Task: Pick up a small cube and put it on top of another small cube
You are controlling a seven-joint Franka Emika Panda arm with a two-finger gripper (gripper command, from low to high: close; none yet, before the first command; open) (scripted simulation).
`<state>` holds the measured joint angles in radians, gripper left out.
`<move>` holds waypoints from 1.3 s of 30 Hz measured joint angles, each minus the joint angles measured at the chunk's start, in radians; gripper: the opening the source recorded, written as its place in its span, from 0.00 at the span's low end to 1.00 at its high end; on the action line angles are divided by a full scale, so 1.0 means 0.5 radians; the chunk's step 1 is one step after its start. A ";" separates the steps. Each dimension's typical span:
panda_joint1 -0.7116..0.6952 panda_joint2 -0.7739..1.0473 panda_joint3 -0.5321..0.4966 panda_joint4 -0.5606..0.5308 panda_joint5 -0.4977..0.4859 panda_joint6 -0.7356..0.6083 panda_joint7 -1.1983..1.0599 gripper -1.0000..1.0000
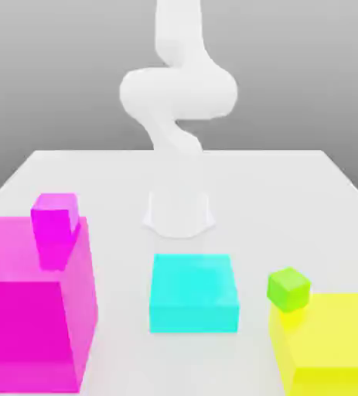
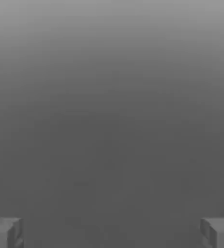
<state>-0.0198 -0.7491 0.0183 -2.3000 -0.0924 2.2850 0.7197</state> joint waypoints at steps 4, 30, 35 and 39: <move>-0.144 0.267 -0.016 0.003 -0.343 0.010 -0.253 0.50; -1.156 1.951 -0.633 -0.255 -0.722 0.704 -1.631 0.50; -1.274 1.989 -0.581 -0.454 -0.236 0.844 -1.334 0.50; -1.284 1.919 -0.553 -0.582 0.052 0.914 -1.022 0.50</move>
<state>-0.6616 0.2106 -0.2583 -2.5909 -0.0665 2.7421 0.2086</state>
